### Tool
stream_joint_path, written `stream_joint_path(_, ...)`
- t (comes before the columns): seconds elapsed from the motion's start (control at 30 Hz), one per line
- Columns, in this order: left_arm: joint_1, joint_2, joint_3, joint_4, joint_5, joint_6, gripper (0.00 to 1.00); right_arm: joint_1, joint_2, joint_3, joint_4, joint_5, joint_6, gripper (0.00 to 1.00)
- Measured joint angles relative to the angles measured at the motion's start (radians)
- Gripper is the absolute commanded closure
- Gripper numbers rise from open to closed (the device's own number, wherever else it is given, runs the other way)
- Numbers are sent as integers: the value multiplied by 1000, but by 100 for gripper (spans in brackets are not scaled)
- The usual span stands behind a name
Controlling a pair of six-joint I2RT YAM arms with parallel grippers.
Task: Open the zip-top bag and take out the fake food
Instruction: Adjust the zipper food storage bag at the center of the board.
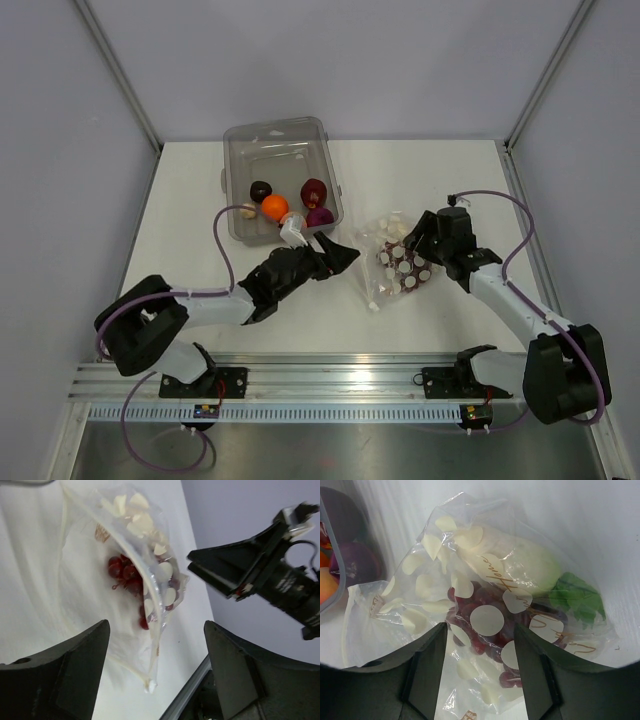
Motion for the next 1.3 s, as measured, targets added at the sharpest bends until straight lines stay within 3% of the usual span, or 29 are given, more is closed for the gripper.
stream_joint_path(0.07,0,-33,-2,1,-16,10,9,7,6,0,0,-1,-6,36)
stream_joint_path(0.4,0,49,97,-74,-44,63,13,18,12,1,0,0,-16,37)
stream_joint_path(0.73,-16,187,208,-84,-40,70,38,19,12,1,-7,33,-10,39)
stream_joint_path(1.1,-18,177,182,-52,-34,73,78,8,32,46,-106,174,48,38)
stream_joint_path(1.3,-18,140,172,-52,-37,86,90,-86,-11,38,-130,181,99,36)
